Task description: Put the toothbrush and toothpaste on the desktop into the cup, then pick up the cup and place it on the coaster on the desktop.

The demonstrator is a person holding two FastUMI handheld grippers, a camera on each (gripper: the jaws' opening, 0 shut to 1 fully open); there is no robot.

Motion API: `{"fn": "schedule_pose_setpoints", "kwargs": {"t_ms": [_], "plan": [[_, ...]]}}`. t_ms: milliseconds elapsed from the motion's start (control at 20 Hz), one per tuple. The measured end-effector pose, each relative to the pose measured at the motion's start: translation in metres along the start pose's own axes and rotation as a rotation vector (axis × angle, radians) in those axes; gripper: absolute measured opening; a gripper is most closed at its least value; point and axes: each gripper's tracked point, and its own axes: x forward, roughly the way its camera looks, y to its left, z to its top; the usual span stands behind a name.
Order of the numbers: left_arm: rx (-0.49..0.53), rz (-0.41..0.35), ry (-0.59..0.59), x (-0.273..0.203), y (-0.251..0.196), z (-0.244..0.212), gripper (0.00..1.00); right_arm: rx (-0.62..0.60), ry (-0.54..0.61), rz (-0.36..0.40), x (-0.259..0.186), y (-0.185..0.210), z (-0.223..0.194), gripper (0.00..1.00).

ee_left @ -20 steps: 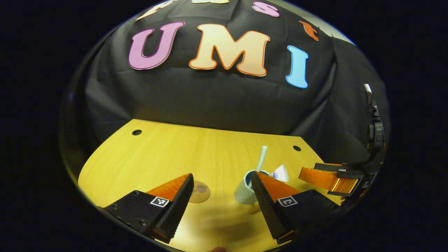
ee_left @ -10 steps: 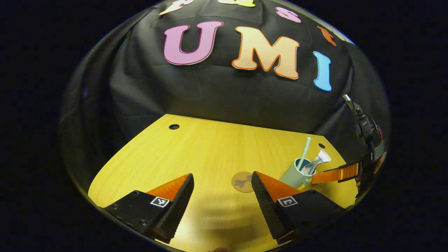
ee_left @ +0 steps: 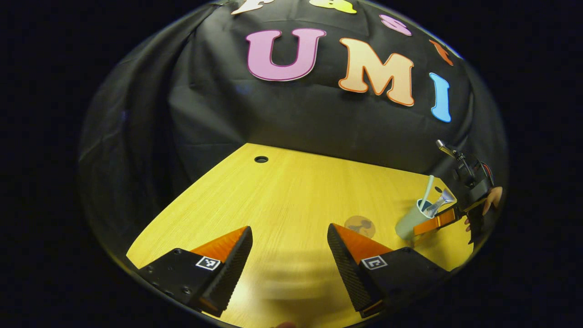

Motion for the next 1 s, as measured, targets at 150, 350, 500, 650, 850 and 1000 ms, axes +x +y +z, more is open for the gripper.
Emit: {"fn": "schedule_pose_setpoints", "kwargs": {"t_ms": [150, 350, 500, 650, 850, 1000], "plan": [[-0.006, 0.009, 0.015, 0.000, 0.013, -0.005, 0.96, -0.026, 0.035, -0.029, 0.006, -0.006, -0.005, 0.80], [-0.002, 0.001, 0.019, -0.001, 0.020, -0.004, 0.95, -0.023, 0.089, -0.021, 0.010, -0.004, -0.016, 0.54], [0.004, -0.012, 0.024, 0.003, 0.022, -0.002, 0.95, -0.028, 0.096, -0.025, 0.012, -0.003, -0.016, 0.26], [0.011, -0.021, 0.021, 0.006, 0.023, 0.001, 0.96, -0.006, 0.078, 0.006, 0.009, 0.008, -0.014, 0.27], [0.025, -0.031, 0.021, 0.010, 0.028, 0.004, 0.95, -0.001, 0.039, 0.049, 0.005, 0.036, -0.005, 0.27], [0.029, -0.038, 0.021, 0.011, 0.032, 0.005, 0.95, -0.024, 0.019, 0.068, 0.002, 0.060, 0.001, 0.27]]}}
